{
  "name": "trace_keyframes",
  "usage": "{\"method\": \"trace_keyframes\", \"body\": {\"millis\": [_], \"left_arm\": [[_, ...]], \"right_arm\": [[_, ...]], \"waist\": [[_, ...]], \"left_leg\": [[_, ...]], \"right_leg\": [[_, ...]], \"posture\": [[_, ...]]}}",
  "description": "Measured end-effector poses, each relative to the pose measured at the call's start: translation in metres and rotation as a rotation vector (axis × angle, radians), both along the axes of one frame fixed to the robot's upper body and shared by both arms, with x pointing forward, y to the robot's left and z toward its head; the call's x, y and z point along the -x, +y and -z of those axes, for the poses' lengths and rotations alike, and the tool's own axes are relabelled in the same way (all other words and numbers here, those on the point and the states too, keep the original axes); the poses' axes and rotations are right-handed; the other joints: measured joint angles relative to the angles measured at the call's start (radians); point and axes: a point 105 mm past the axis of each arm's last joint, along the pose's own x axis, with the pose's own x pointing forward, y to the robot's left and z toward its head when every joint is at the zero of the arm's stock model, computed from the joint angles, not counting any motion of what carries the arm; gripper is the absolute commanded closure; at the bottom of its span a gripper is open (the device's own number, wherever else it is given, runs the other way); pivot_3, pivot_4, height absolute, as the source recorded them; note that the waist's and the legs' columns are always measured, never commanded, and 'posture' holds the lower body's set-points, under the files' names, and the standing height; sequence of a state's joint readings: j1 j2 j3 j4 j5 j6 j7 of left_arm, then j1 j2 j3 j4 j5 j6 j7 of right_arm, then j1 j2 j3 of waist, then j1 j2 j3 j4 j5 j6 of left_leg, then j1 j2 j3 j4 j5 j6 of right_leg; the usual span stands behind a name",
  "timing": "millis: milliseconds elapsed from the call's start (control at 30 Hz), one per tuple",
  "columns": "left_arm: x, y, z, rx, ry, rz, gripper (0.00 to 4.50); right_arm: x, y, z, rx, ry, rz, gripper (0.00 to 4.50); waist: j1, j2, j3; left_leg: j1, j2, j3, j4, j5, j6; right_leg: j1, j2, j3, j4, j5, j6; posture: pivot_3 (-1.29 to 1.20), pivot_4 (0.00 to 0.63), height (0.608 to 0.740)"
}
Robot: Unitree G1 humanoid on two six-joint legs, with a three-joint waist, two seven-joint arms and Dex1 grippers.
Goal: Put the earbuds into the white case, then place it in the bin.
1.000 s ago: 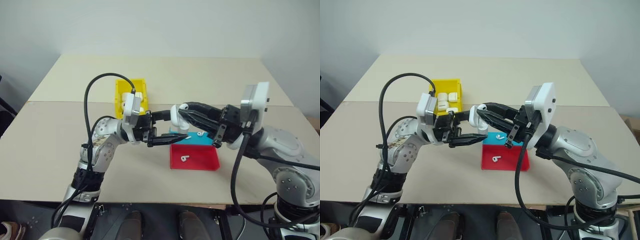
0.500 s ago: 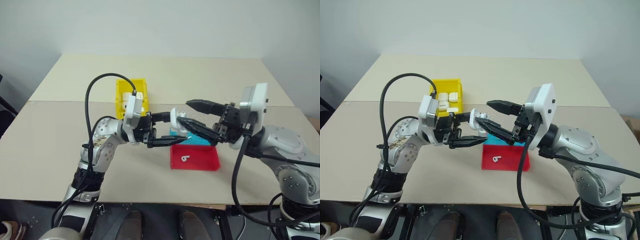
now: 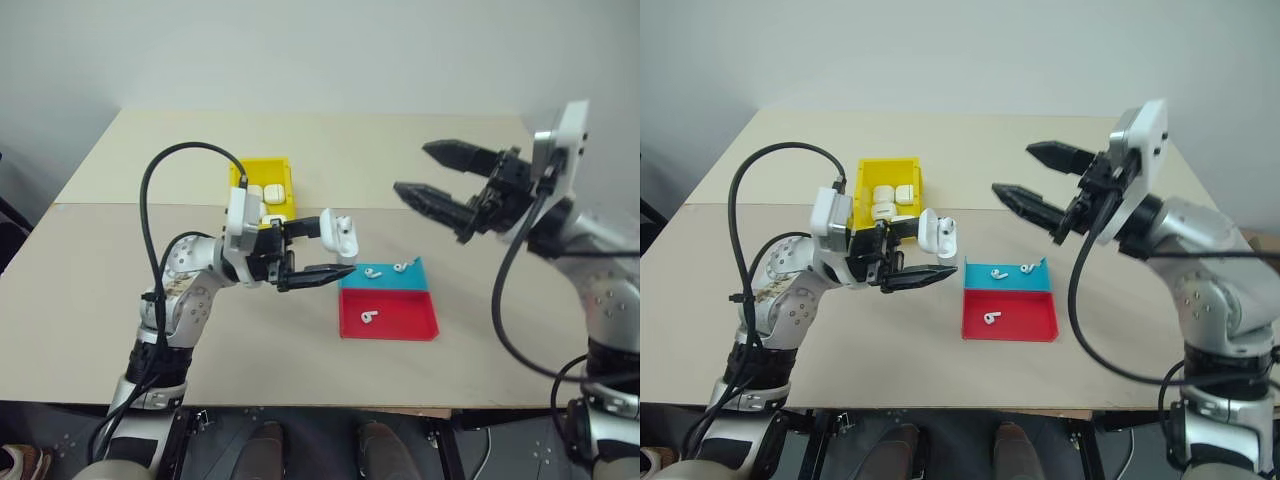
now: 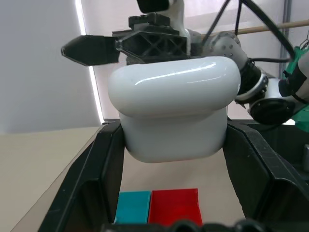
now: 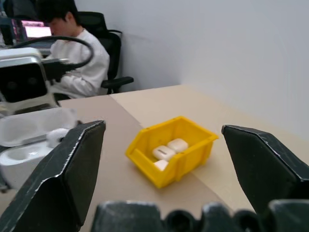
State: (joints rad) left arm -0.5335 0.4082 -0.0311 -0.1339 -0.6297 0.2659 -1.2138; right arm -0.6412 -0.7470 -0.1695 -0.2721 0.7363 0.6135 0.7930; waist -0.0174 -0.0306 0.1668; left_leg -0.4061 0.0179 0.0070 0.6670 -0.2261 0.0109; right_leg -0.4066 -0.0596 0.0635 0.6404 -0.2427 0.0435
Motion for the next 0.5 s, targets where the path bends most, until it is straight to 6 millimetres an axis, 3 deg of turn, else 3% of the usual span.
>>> {"method": "trace_keyframes", "body": {"millis": [67, 133, 233, 367, 500], "left_arm": [[0.001, 0.002, -0.001, -0.003, -0.008, -0.006, 1.72], [0.002, 0.005, -0.001, -0.005, -0.013, -0.02, 1.72], [0.002, 0.006, -0.001, -0.001, -0.014, -0.038, 1.72], [0.002, 0.01, -0.003, 0.001, -0.025, -0.063, 1.72], [0.001, 0.015, -0.003, 0.007, -0.026, -0.101, 1.72]], "right_arm": [[-0.013, -0.001, 0.011, 0.165, -0.024, 0.006, 0.02], [-0.028, 0.003, 0.037, 0.449, -0.062, -0.036, 0.02], [-0.041, 0.015, 0.071, 0.724, -0.047, -0.189, 0.02], [-0.053, 0.033, 0.092, 0.906, -0.018, -0.34, 0.02], [-0.07, 0.052, 0.11, 1.026, 0.088, -0.365, 0.02]], "waist": [[0.0, 0.0, 0.0], [-0.003, 0.0, 0.0], [-0.011, 0.0, 0.001], [-0.021, 0.0, 0.001], [-0.025, 0.0, 0.001]], "left_leg": [[0.0, 0.0, 0.004, 0.0, 0.0, 0.0], [0.0, 0.0, 0.006, 0.0, 0.0, 0.0], [-0.001, 0.001, 0.007, 0.0, 0.0, 0.0], [-0.002, 0.001, 0.006, -0.001, 0.0, 0.0], [-0.003, 0.0, 0.0, -0.001, 0.0, 0.0]], "right_leg": [[0.0, 0.0, 0.0, -0.001, 0.0, 0.0], [-0.001, 0.0, 0.001, -0.001, 0.0, 0.0], [-0.002, 0.0, 0.001, 0.0, 0.0, 0.0], [-0.004, 0.0, 0.001, 0.001, 0.0, 0.0], [-0.007, -0.001, 0.002, 0.003, 0.0, -0.001]], "posture": [[0.0, 0.15, 0.74], [0.0, 0.15, 0.74], [0.0, 0.15, 0.74], [0.0, 0.15, 0.74], [0.0, 0.15, 0.74]]}}
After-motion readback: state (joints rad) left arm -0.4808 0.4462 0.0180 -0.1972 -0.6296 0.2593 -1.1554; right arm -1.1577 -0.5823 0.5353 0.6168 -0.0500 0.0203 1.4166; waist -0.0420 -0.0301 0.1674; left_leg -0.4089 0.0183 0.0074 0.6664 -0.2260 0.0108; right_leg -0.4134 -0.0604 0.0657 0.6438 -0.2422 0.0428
